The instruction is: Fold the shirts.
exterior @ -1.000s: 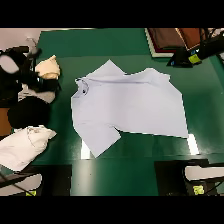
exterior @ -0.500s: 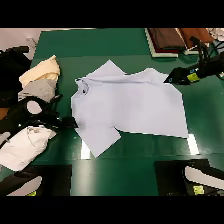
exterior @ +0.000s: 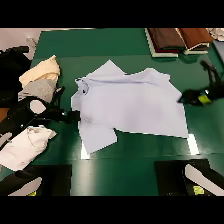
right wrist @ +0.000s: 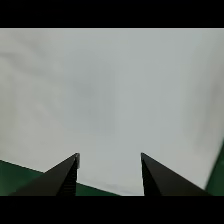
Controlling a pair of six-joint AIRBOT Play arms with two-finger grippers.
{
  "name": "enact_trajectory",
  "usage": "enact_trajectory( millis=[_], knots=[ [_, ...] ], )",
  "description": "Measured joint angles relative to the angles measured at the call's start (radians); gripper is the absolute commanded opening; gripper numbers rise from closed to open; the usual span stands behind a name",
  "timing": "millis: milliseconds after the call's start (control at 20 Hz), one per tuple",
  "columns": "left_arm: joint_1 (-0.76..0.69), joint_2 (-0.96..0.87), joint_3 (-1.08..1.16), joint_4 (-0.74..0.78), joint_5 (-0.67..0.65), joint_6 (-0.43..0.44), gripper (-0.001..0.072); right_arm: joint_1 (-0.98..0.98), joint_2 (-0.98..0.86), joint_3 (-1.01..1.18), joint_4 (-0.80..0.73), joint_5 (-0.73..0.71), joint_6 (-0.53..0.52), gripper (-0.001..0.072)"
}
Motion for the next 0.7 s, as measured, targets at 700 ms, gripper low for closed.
enact_trajectory(
  millis=[700],
  knots=[
    [-0.003, 0.000, 0.061, -0.006, 0.001, 0.045, 0.0024, -0.370, -0.040, -0.417, 0.002, -0.070, -0.034, 0.0263]
  ],
)
